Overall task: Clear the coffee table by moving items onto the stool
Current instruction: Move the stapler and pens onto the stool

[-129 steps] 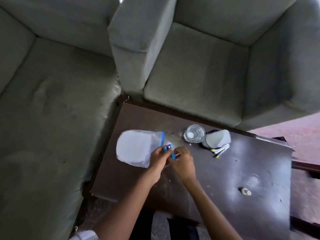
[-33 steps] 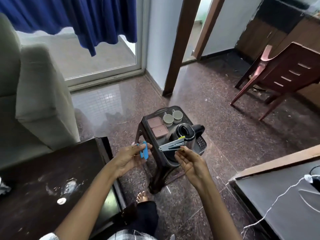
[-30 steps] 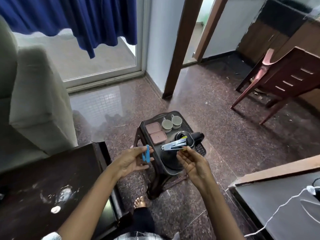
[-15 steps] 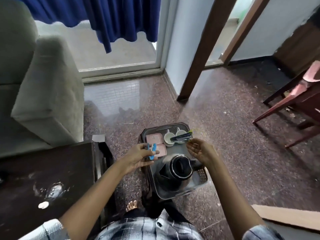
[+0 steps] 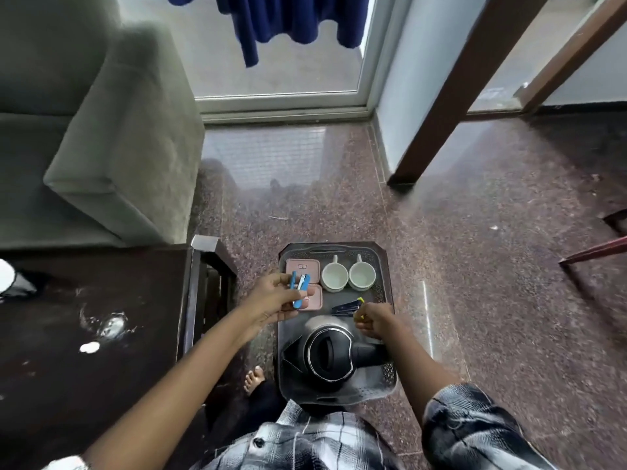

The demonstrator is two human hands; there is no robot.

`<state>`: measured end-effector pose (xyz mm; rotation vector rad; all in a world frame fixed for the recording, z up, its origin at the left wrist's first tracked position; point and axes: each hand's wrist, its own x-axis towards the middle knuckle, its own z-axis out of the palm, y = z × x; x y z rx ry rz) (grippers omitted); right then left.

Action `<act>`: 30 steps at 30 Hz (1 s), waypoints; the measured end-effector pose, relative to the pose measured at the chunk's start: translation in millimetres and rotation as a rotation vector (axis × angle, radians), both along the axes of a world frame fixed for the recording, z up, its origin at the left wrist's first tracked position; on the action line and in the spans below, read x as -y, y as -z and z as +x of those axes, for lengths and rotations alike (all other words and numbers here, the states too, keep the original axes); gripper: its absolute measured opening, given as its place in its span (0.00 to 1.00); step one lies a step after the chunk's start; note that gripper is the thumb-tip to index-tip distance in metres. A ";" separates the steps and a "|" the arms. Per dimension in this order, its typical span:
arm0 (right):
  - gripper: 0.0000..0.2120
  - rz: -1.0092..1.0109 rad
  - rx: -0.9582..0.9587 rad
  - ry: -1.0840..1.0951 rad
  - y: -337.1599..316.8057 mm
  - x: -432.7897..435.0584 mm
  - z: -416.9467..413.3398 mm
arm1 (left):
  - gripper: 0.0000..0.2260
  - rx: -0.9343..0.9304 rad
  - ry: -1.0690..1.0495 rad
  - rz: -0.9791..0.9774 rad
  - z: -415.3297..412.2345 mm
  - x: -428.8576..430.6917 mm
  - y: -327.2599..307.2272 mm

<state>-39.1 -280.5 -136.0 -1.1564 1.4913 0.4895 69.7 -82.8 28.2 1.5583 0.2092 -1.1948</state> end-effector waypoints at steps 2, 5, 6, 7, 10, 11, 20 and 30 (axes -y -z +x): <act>0.12 -0.002 -0.022 -0.028 12.1 -0.8 2.2 | 0.12 -0.011 -0.027 0.007 -2.3 -0.5 0.8; 0.14 0.002 -0.059 -0.068 27.5 -2.4 6.3 | 0.13 -0.034 -0.081 0.000 -5.0 -1.3 0.0; 0.14 0.002 -0.074 -0.080 33.3 -2.6 6.9 | 0.13 -0.040 -0.095 0.001 -5.7 -1.4 -0.8; 0.14 0.005 -0.082 -0.090 36.2 -3.3 6.5 | 0.12 -0.045 -0.108 0.004 -6.4 -1.4 -0.6; 0.13 -0.023 -0.092 -0.136 52.1 -3.2 3.0 | 0.12 -0.056 -0.143 0.009 -8.3 -3.4 -0.5; 0.12 -0.059 -0.096 -0.178 63.5 -1.8 1.6 | 0.14 -0.058 -0.153 0.015 -8.6 -4.6 0.3; 0.16 -0.259 -0.114 -0.613 32.5 -5.4 13.1 | 0.17 -0.044 -0.180 0.048 -15.1 -5.1 0.4; 0.15 -0.350 -0.071 -0.816 29.4 -5.0 18.5 | 0.17 -0.047 -0.143 0.068 -20.3 -6.0 4.0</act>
